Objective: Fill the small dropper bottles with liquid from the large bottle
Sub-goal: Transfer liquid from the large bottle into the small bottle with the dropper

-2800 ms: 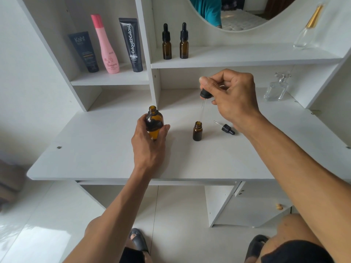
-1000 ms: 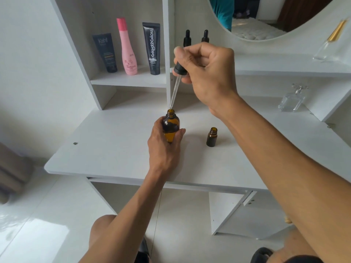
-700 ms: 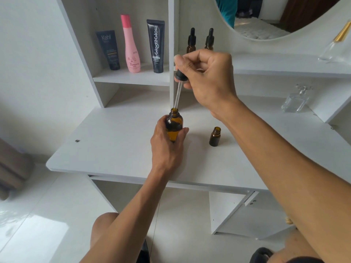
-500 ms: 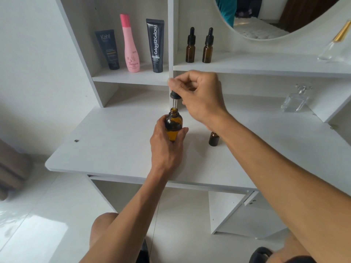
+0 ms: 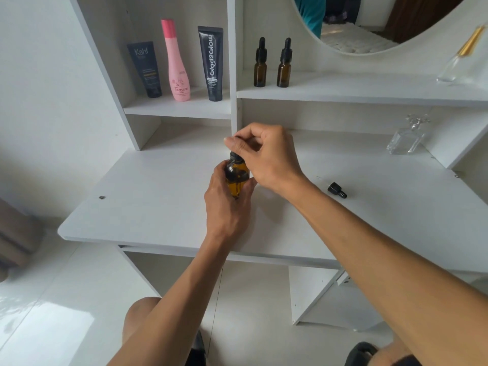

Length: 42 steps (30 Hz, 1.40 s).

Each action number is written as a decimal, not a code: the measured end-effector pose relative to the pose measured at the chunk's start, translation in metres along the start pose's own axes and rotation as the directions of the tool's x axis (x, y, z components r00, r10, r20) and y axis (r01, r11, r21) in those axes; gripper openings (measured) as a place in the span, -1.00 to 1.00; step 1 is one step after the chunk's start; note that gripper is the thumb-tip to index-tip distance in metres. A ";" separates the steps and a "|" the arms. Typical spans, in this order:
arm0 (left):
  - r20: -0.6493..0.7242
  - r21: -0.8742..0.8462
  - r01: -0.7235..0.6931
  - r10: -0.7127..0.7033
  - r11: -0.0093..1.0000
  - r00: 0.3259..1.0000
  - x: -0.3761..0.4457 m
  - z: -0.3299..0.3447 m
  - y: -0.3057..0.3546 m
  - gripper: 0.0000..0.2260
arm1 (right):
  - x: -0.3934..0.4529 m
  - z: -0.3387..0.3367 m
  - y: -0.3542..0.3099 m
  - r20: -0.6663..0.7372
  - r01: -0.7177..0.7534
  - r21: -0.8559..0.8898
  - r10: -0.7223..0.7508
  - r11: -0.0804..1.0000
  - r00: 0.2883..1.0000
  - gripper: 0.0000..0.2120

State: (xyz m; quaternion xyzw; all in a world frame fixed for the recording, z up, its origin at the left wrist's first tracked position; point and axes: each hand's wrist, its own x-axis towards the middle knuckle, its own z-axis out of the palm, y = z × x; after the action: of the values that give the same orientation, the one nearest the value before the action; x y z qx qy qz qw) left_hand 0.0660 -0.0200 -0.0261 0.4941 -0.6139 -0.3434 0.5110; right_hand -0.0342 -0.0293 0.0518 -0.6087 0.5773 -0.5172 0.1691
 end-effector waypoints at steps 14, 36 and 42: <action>-0.002 0.003 0.008 -0.008 1.000 1.000 0.000 0.000 0.002 -0.64 | -0.003 -0.002 -0.002 -0.009 -0.016 0.014 0.016 1.000 1.000 -0.79; -0.033 0.097 -0.030 0.033 0.995 0.999 -0.003 -0.001 0.001 -0.31 | -0.008 -0.041 0.005 -0.114 -0.055 0.041 0.060 0.998 0.992 -0.68; -0.300 0.163 -0.291 0.329 0.943 0.896 -0.018 0.005 0.014 -0.51 | -0.010 -0.089 0.041 -0.316 -0.153 -0.047 0.130 0.987 0.940 -0.91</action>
State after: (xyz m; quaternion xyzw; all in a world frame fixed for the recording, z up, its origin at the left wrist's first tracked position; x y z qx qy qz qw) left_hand 0.0569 0.0012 -0.0193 0.4677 -0.6114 -0.1363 0.6236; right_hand -0.1275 0.0032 0.0505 -0.4819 0.6570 -0.5726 0.0908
